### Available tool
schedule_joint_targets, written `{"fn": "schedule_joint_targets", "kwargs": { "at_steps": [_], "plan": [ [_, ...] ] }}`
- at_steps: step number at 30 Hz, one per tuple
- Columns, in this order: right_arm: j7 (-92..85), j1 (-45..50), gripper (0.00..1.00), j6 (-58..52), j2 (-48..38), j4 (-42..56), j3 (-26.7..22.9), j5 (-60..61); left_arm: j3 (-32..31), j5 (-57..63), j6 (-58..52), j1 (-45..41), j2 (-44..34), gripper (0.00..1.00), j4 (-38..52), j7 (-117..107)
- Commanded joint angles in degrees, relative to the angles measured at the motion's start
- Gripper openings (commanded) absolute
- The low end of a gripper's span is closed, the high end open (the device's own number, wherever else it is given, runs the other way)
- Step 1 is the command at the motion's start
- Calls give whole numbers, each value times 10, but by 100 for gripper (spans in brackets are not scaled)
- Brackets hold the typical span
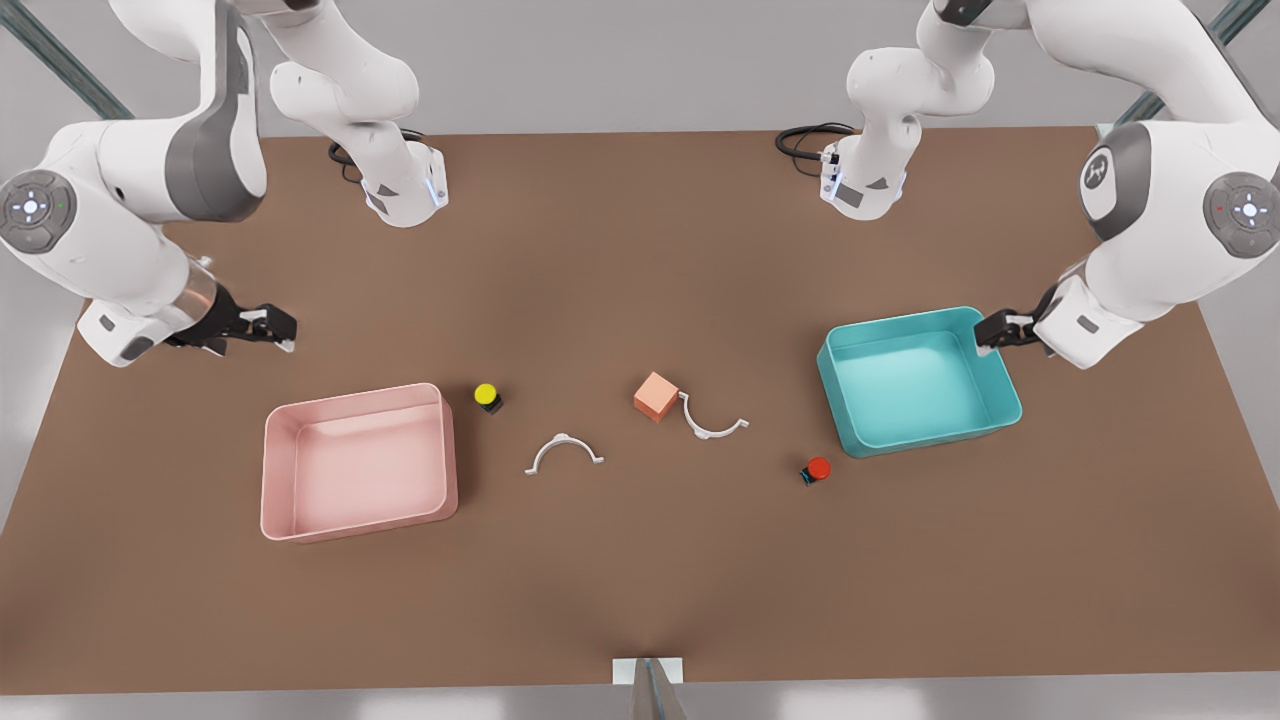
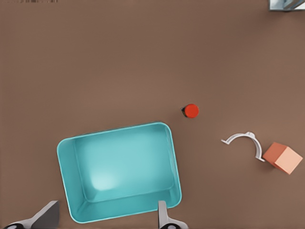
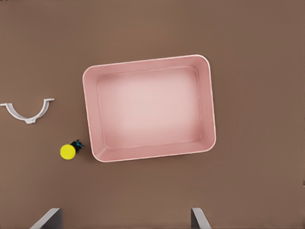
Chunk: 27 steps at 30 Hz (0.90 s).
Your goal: Place the red button in the blue storage box with the left arm, and place the yellow button in the pink storage box with the right arm
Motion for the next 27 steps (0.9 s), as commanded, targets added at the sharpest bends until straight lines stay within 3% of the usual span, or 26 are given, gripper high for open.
{"fn": "schedule_joint_targets", "kwargs": {
  "at_steps": [1, 5, 9, 14, 17, 20, 27],
  "plan": [
    [0, 11, 100, -1, 0, 0, 0, 1, 0, 1, 5, 0, 0, 100, 0, 2],
    [-3, 17, 100, -3, 24, -2, 1, 5, -8, 0, 26, -89, 45, 100, 11, 42],
    [0, 19, 100, 4, 87, -10, 12, 22, -16, 22, 204, -140, 123, 100, 10, 264],
    [2, 32, 100, 91, 161, -36, 23, 45, -17, 16, 368, -155, 239, 100, 6, 296],
    [76, 43, 100, 128, 159, -69, 48, 44, -17, 15, 474, -155, 243, 100, -76, 296],
    [153, 54, 100, 193, 158, -111, 75, 30, -16, 15, 487, -151, 247, 100, -104, 295],
    [467, 134, 100, 258, 204, -134, 76, 14, -14, 16, 487, -144, 279, 100, -126, 295]
  ]
}}
